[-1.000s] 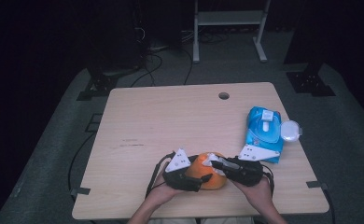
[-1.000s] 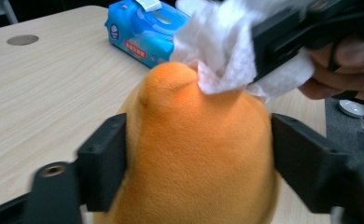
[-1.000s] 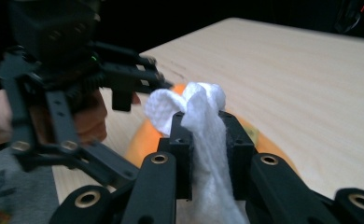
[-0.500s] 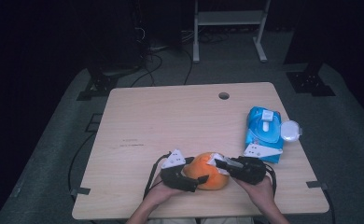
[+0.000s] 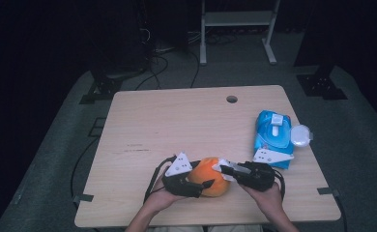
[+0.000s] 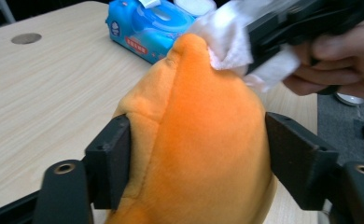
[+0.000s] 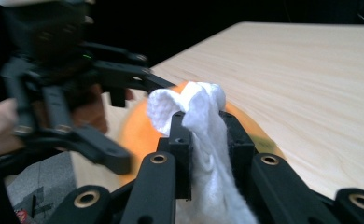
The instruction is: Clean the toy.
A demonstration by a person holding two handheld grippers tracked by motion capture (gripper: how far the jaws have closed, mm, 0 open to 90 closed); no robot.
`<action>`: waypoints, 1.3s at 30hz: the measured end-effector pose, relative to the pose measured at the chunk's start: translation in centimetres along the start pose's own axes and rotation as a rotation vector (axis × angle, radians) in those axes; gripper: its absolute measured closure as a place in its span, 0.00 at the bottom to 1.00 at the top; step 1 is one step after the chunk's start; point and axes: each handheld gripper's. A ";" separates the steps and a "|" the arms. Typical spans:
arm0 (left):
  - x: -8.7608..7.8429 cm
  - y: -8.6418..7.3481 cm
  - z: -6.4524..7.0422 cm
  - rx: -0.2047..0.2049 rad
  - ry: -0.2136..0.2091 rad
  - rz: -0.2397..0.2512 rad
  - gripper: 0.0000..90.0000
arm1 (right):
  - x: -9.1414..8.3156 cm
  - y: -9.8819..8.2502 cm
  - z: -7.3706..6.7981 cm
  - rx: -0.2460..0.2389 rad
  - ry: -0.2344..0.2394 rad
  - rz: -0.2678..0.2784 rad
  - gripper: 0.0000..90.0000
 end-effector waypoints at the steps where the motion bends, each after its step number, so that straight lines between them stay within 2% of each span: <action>1: 0.1 -0.2 -0.2 -0.009 -0.009 -0.005 0.29 | 0.1 -0.3 0.5 0.015 -0.005 -0.005 0.85; 2: 0.2 -0.2 -0.3 -0.010 -0.012 -0.003 0.27 | 0.2 -0.6 0.9 0.025 -0.016 -0.011 0.85; 4: -0.1 -0.3 -0.6 -0.009 -0.014 0.007 0.23 | 0.4 -0.7 1.1 -0.003 -0.052 -0.017 0.85; 5: -0.4 -0.4 -1.0 -0.021 -0.019 0.024 0.21 | 0.4 -0.8 1.2 -0.009 -0.063 -0.021 0.85; 6: -0.6 -0.5 -1.1 -0.028 -0.020 0.027 0.19 | 0.4 -0.8 1.4 0.008 -0.063 -0.017 0.85; 8: -0.6 -0.9 -1.7 -0.058 -0.027 0.031 0.13 | 0.3 -0.8 1.6 0.008 -0.077 -0.015 0.85; 10: 0.0 -1.6 -2.1 -0.103 -0.061 -0.005 0.14 | 0.2 -0.8 1.7 0.022 -0.071 -0.014 0.85; 11: 0.4 -2.0 -2.1 -0.110 -0.067 -0.004 0.15 | 0.2 -0.8 1.7 0.022 -0.069 -0.015 0.85; 14: 0.1 -1.7 -1.9 -0.097 -0.045 0.014 0.28 | 0.0 -0.4 0.7 -0.015 -0.080 -0.013 0.86; 16: -0.4 -1.3 -1.8 -0.088 -0.049 0.031 0.36 | -0.4 0.1 -0.1 -0.041 -0.055 0.016 0.86; 18: -0.7 -0.9 -1.7 -0.074 -0.066 0.030 0.38 | -0.7 0.5 -0.6 -0.049 0.006 0.044 0.86; 20: -0.9 -0.7 -1.4 -0.049 -0.080 0.017 0.38 | -0.5 0.6 -1.0 -0.076 0.002 0.038 0.86; 21: -0.9 -0.7 -1.3 -0.045 -0.068 0.012 0.38 | -0.4 0.4 -0.9 -0.074 -0.006 0.036 0.86; 23: -0.6 -0.8 -1.4 -0.059 -0.069 0.021 0.36 | -0.2 -0.2 0.0 -0.040 -0.023 0.027 0.85; 25: -0.4 -1.0 -1.6 -0.081 -0.075 0.039 0.28 | -0.2 -0.3 0.6 -0.011 -0.034 0.024 0.85; 26: -0.2 -1.1 -1.6 -0.098 -0.088 0.038 0.25 | -0.3 -0.3 0.7 -0.011 -0.052 0.021 0.85; 28: 0.0 -1.2 -1.5 -0.096 -0.091 0.030 0.21 | -0.3 -0.3 1.0 -0.013 -0.071 0.015 0.85; 30: 0.3 -1.1 -1.4 -0.089 -0.063 0.025 0.22 | -0.3 -0.4 1.3 0.006 -0.070 0.015 0.85; 31: 0.4 -1.2 -1.3 -0.084 -0.047 0.028 0.27 | -0.3 -0.4 1.3 0.014 -0.067 0.018 0.86; 32: 0.4 -1.2 -1.3 -0.069 -0.014 0.028 0.30 | -0.3 -0.4 1.1 0.013 -0.068 0.016 0.86; 33: 0.4 -1.2 -1.3 -0.078 -0.002 0.034 0.34 | -0.3 -0.3 0.5 -0.006 -0.063 0.018 0.86; 35: 0.2 -1.1 -1.6 -0.120 0.003 0.046 0.36 | -0.2 -0.2 -0.7 -0.050 -0.013 0.013 0.86; 36: 0.1 -1.2 -1.8 -0.129 -0.010 0.042 0.36 | 0.0 -0.1 -1.4 -0.087 -0.008 0.003 0.86; 37: 0.0 -1.2 -1.8 -0.127 -0.017 0.043 0.35 | 0.2 0.0 -1.8 -0.128 -0.036 -0.008 0.86; 38: 0.0 -1.2 -1.7 -0.124 -0.019 0.044 0.35 | 0.2 0.0 -1.7 -0.128 -0.042 -0.009 0.86; 39: 0.1 -1.2 -1.7 -0.120 -0.021 0.042 0.35 | 0.1 0.1 -1.0 -0.107 -0.048 -0.002 0.86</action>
Point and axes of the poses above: each handheld gripper's, and its own axes: x roughly forward along the jaws, y roughly out of its top, z roughly to its right, and after that the axes turned 6 degrees about -y, right-handed
